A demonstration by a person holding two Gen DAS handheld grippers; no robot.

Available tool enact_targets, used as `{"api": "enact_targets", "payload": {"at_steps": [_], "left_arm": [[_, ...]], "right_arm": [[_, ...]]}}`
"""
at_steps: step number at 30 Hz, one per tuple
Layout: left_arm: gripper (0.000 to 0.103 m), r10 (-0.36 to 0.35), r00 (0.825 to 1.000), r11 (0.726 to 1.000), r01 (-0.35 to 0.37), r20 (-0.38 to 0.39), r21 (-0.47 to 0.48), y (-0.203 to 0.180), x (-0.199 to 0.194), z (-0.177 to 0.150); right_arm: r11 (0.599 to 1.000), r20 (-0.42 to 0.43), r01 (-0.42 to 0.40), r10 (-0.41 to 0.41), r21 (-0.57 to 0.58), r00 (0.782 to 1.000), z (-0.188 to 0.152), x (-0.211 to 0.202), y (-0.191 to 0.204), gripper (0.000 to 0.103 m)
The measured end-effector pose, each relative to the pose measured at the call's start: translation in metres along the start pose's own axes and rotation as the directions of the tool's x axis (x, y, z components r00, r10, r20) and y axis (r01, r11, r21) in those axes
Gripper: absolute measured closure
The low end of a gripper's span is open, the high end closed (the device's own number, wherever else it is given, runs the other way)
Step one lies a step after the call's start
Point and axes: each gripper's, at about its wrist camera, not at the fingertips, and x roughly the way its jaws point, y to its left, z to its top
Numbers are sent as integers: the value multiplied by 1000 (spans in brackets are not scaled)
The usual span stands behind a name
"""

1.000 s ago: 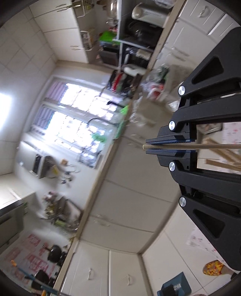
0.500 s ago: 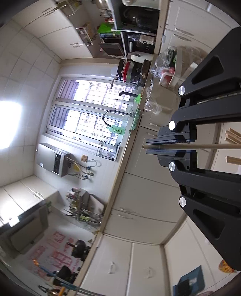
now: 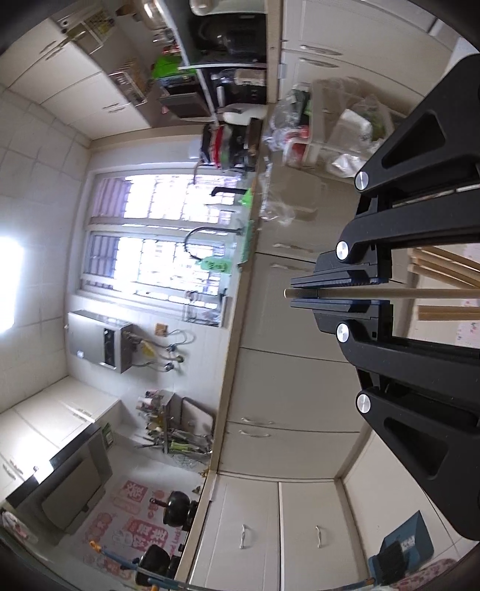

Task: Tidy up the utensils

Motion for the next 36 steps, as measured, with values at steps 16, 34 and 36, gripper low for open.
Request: {"api": "enact_targets", "payload": {"at_steps": [16, 34, 36], "left_arm": [[80, -78, 991, 997, 79, -106, 9, 29, -32, 11], [57, 57, 964, 983, -99, -261, -152, 135, -95, -43], [57, 58, 961, 982, -104, -269, -158, 139, -95, -51]], "right_arm": [[994, 93, -91, 85, 65, 992, 6, -17, -7, 96], [967, 615, -253, 222, -37, 757, 109, -120, 47, 99], [969, 610, -242, 220, -48, 761, 114, -120, 47, 99]]}}
